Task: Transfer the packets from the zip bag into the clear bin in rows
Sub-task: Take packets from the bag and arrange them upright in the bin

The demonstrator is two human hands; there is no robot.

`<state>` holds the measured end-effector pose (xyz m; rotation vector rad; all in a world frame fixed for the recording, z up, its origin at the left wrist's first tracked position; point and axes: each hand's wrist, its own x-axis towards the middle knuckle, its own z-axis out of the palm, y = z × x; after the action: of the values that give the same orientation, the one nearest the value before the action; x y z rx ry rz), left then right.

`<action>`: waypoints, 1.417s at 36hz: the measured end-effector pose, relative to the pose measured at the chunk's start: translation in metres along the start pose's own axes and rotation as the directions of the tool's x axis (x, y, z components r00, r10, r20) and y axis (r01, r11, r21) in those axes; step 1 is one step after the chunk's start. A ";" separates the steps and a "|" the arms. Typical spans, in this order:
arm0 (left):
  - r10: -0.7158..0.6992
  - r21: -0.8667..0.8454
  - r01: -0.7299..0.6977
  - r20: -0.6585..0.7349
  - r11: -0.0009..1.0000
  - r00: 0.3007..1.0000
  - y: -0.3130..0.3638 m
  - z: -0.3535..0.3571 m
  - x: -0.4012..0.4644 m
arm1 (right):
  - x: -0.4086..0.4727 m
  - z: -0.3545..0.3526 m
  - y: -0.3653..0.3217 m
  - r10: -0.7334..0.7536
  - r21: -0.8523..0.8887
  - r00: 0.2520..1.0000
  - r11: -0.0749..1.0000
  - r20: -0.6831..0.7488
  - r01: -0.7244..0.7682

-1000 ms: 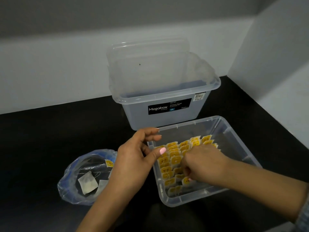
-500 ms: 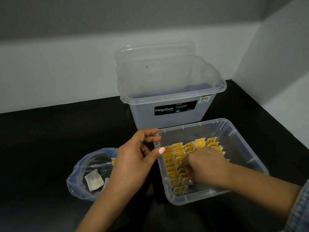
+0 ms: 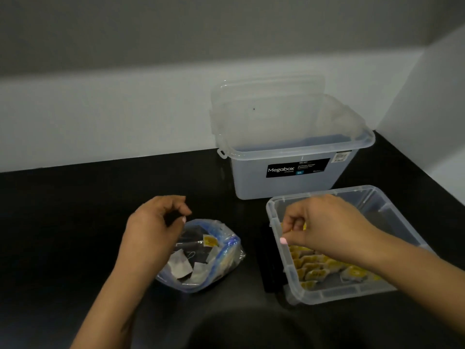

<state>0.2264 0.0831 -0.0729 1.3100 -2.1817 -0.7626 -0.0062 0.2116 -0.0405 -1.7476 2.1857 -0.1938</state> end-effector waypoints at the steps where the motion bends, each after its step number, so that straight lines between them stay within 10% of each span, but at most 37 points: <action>1: -0.008 0.068 0.006 0.025 0.998 1.000 -0.005 -0.002 0.001 | 0.001 0.000 -0.007 -0.005 0.016 1.000 1.000 -0.011 0.005; 15: -0.061 0.406 -0.064 0.289 0.912 0.955 -0.010 0.033 0.014 | 0.005 0.077 -0.063 -0.074 0.116 0.976 0.992 0.205 0.051; 25: -0.209 0.373 -0.008 0.538 0.928 0.817 -0.048 -0.010 -0.008 | 0.028 0.113 -0.098 0.016 0.007 0.999 1.000 -0.042 -0.016; 35: -0.129 0.365 -0.066 0.484 0.929 0.865 -0.036 0.016 0.021 | 0.041 0.106 -0.098 0.006 -0.052 0.997 0.999 0.081 -0.001; 46: -0.205 0.287 0.075 0.455 0.955 0.867 -0.046 0.023 0.026 | 0.036 0.107 -0.103 -0.079 -0.185 0.975 0.982 -0.207 0.040; 51: -0.217 0.285 0.090 0.451 0.954 0.866 -0.042 0.023 0.024 | 0.067 0.110 -0.122 0.074 -0.176 0.877 0.984 0.475 0.012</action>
<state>0.2277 0.0499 -0.1150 1.5723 -2.6612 -0.9792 0.1309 0.1294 -0.1170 -1.6237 1.8996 0.4143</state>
